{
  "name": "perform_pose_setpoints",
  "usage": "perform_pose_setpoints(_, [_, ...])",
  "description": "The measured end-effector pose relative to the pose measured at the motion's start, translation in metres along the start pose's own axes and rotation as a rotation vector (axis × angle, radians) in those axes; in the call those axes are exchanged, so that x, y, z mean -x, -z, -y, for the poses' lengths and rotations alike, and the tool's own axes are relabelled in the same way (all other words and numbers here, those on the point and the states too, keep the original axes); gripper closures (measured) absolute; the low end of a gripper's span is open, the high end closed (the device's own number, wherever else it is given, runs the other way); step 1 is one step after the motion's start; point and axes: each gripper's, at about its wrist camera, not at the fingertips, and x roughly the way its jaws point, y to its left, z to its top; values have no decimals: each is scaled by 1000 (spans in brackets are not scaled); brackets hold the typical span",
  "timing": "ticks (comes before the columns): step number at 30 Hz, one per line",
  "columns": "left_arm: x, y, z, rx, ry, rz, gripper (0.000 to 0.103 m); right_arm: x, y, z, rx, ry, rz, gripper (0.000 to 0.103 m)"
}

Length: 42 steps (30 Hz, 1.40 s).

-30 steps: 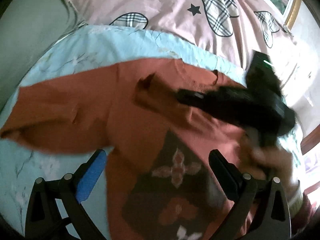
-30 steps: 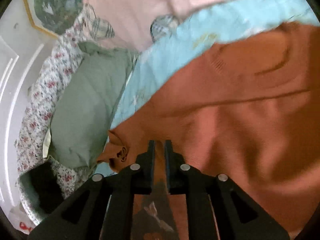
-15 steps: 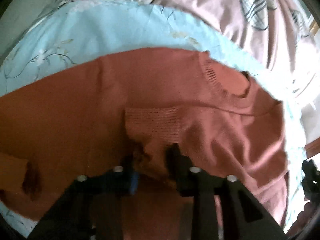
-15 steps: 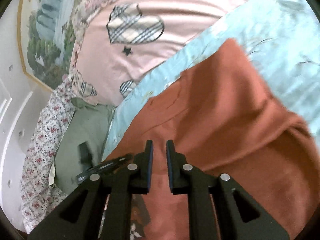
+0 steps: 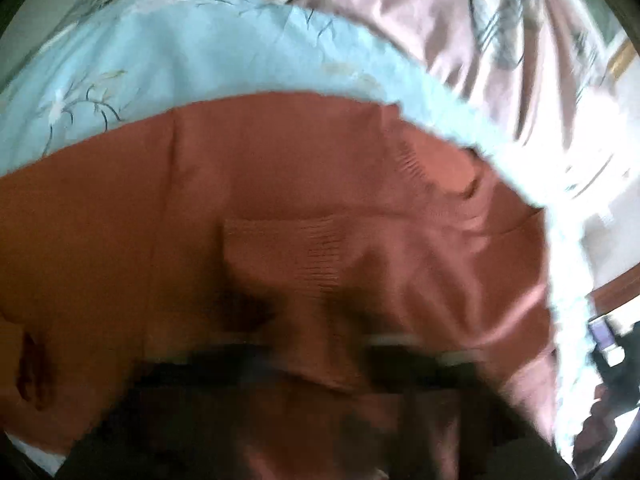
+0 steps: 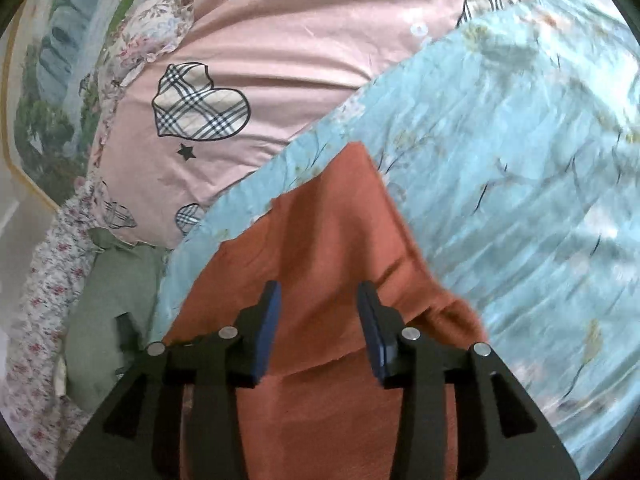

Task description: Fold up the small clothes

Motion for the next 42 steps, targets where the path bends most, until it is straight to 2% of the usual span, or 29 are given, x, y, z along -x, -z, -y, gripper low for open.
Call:
perform_pose_setpoints(2, [19,8,-7,23,64,71,97,-12,-10,6,36,54,-11,53])
perform_pose_setpoints(3, [29,13,-11,19,76,109,97,-24,-16,9,46,80,-31,53])
perform_pose_setpoints(4, [34,20,-17,15,55,138,97,-36,-22,12,49,95,-54,53])
perform_pose_setpoints(6, [31,30,-27,26,32,118,97,-66,-32,15,55,105,-114,53])
perform_pose_setpoints(7, [29,33,-32,43,59,101,97,-80,-35,14,69,112,-141,53])
perform_pose_setpoints(11, [36,33,-26,29,60,119,97,-127,-39,12,155,197,-231,54])
perform_pose_setpoints(12, [38,33,-25,29,63,125,97,-129,-39,14,158,199,-228,82])
perform_pose_setpoints(13, [38,33,-24,29,62,125,97,-127,-42,15,156,192,-226,92])
perform_pose_setpoints(17, [41,35,-20,16,72,128,97,-82,-65,18,140,172,-65,93])
perform_pose_setpoints(19, [44,32,-6,-16,112,141,97,-85,-67,23,147,204,-67,93])
perform_pose_setpoints(22, [31,28,13,-66,69,142,98,-104,-61,36,153,274,-134,92])
perform_pose_setpoints(24, [20,28,11,-52,67,108,98,-94,-57,32,160,319,-101,91])
perform_pose_setpoints(25, [18,29,9,-46,68,95,97,-83,-54,24,180,346,-58,90])
perform_pose_setpoints(26, [18,30,7,-44,74,88,97,-69,-46,11,211,332,-19,89])
perform_pose_setpoints(27, [20,32,4,-47,83,85,96,-65,-40,3,231,291,-19,88])
perform_pose_setpoints(29, [22,34,1,-52,80,83,95,-65,-22,-11,266,183,-77,82])
perform_pose_setpoints(30, [23,36,0,-53,78,82,95,-72,-13,-13,267,162,-130,77])
perform_pose_setpoints(32, [22,37,-2,-54,74,74,95,-86,2,-4,267,241,-197,76])
perform_pose_setpoints(33, [23,39,-4,-55,65,70,95,-87,6,3,246,266,-201,76])
perform_pose_setpoints(36, [37,45,-10,-55,45,79,92,-65,8,13,134,227,-168,76])
perform_pose_setpoints(40, [81,64,-34,-57,0,114,92,-35,26,-15,145,84,-143,71])
perform_pose_setpoints(42, [110,75,-51,-60,-34,149,90,-25,43,-31,172,34,-157,63])
